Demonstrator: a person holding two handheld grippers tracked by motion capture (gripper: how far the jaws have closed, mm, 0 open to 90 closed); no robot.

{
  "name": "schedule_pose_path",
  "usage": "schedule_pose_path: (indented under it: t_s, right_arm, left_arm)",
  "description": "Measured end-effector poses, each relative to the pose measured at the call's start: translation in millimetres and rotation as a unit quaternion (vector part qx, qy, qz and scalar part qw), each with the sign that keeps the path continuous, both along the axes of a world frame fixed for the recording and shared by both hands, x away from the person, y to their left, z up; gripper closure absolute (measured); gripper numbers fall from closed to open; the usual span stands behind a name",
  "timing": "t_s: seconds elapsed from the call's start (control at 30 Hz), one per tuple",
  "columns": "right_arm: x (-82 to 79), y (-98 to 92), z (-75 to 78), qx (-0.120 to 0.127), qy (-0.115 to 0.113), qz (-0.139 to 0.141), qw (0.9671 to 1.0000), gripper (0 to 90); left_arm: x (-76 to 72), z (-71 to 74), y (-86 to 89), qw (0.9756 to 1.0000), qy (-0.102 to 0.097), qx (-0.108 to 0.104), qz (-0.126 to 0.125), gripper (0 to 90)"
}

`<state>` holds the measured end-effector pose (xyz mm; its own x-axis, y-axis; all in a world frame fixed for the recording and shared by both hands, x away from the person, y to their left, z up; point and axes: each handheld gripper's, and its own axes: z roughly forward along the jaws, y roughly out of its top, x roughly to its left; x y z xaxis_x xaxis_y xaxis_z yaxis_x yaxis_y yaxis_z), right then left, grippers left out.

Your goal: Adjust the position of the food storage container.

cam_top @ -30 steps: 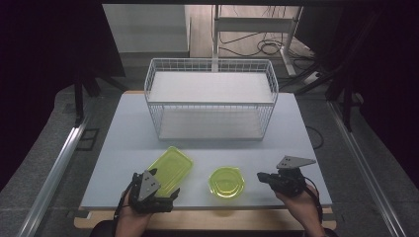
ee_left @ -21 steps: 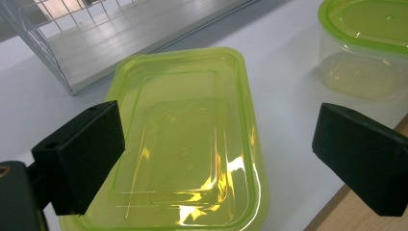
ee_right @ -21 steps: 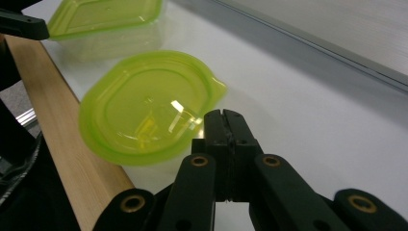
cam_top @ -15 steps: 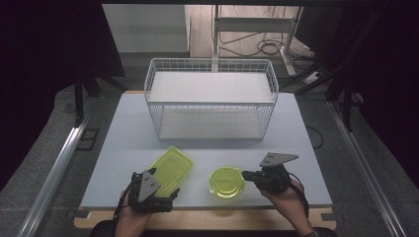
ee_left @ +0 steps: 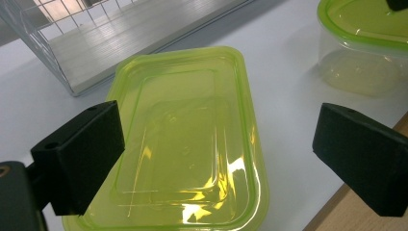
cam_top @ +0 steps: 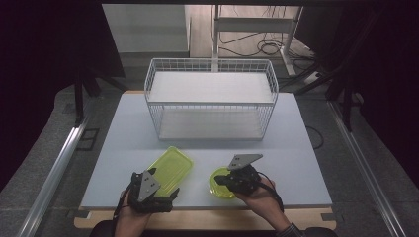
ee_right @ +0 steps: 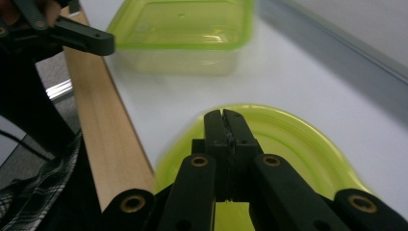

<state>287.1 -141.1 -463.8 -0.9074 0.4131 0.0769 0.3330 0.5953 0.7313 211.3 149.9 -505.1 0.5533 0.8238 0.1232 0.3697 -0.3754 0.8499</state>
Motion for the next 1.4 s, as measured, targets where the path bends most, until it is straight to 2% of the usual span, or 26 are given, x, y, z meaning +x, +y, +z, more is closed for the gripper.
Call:
schedule_pose_path:
  t_s: [0.07, 0.17, 0.3, 0.37, 0.5, 0.57, 0.67, 1.03, 1.4]
  right_arm:
    - [-0.6, 3.0, -0.5, -0.002, 0.0, 0.004, 1.0, 89.2]
    - [-3.5, 17.6, -2.9, -0.007, 0.001, 0.022, 0.9997, 89.2]
    - [-5.6, 24.6, -4.7, -0.009, 0.003, 0.03, 0.9995, 89.2]
    - [-8.0, 30.9, -8.4, -0.017, 0.005, 0.037, 0.9992, 89.2]
    - [-9.0, 34.2, -13.7, -0.033, 0.002, 0.041, 0.9986, 89.1]
    - [-8.9, 34.4, -16.0, -0.033, 0.008, 0.04, 0.9986, 89.1]
    - [-8.2, 33.3, -16.3, -0.037, 0.003, 0.037, 0.9986, 89.1]
    - [3.8, 5.5, -15.1, -0.036, 0.0, -0.007, 0.9993, 89.1]
    - [11.4, -17.1, -13.8, -0.037, 0.0, -0.037, 0.9986, 88.7]
  left_arm:
    - [-0.2, 0.2, -0.1, 1.0, -0.001, 0.001, -0.001, 3.9]
    - [-0.5, 0.5, -0.1, 1.0, -0.002, -0.001, -0.001, 3.9]
    - [-0.9, 0.9, -0.2, 1.0, -0.003, -0.002, -0.001, 3.9]
    - [-0.7, 0.6, -0.4, 1.0, -0.001, -0.001, -0.002, 3.9]
    - [-1.0, 0.6, -0.9, 1.0, 0.0, 0.002, -0.002, 3.9]
    - [-1.0, 0.7, -1.1, 1.0, -0.001, 0.002, -0.003, 3.9]
    - [-1.0, 0.4, -1.4, 1.0, 0.0, 0.005, -0.003, 3.9]
    - [-0.9, 0.2, -2.2, 1.0, 0.001, 0.007, -0.002, 3.9]
    - [-1.0, 0.4, -1.7, 1.0, 0.003, 0.008, -0.001, 4.0]
